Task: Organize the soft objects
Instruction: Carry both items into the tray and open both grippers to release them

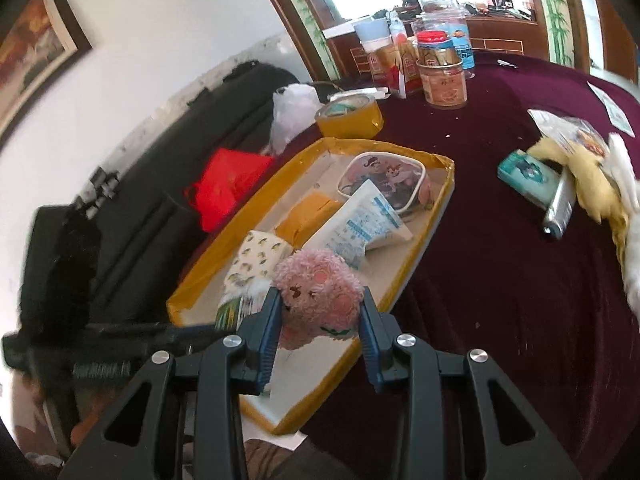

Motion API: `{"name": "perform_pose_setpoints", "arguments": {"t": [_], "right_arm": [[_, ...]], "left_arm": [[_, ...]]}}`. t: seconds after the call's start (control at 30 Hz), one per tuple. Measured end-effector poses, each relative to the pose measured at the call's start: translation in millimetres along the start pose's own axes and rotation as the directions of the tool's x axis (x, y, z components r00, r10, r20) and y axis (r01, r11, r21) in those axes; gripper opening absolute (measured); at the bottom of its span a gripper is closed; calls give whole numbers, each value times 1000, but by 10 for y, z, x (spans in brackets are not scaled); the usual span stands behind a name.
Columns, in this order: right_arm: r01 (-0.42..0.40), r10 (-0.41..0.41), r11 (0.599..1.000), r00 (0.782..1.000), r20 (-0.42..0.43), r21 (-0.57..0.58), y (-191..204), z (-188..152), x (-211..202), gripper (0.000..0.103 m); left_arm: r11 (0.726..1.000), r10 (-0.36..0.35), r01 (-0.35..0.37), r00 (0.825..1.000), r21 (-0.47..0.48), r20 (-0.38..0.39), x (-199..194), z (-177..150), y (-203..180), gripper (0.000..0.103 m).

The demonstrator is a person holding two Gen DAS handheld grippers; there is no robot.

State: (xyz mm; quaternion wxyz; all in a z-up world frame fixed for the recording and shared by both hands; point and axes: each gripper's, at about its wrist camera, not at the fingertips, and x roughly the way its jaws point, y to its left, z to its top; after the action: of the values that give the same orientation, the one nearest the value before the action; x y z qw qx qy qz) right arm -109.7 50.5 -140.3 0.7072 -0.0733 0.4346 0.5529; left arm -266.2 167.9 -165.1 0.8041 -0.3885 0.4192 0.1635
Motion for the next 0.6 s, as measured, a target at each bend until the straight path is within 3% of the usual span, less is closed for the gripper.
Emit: {"name": "perform_pose_setpoints", "arguments": {"t": [0.23, 0.37, 0.6], "right_arm": [[28, -30, 999, 996, -83, -14, -25, 175, 420, 36], [73, -80, 996, 989, -125, -60, 40, 160, 631, 36], [125, -143, 985, 976, -166, -117, 121, 119, 785, 43]], "left_arm": [[989, 128, -123, 990, 86, -64, 216, 14, -67, 22], [984, 130, -115, 985, 133, -113, 372, 42, -71, 22], [978, 150, -131, 983, 164, -109, 325, 58, -40, 27]]}}
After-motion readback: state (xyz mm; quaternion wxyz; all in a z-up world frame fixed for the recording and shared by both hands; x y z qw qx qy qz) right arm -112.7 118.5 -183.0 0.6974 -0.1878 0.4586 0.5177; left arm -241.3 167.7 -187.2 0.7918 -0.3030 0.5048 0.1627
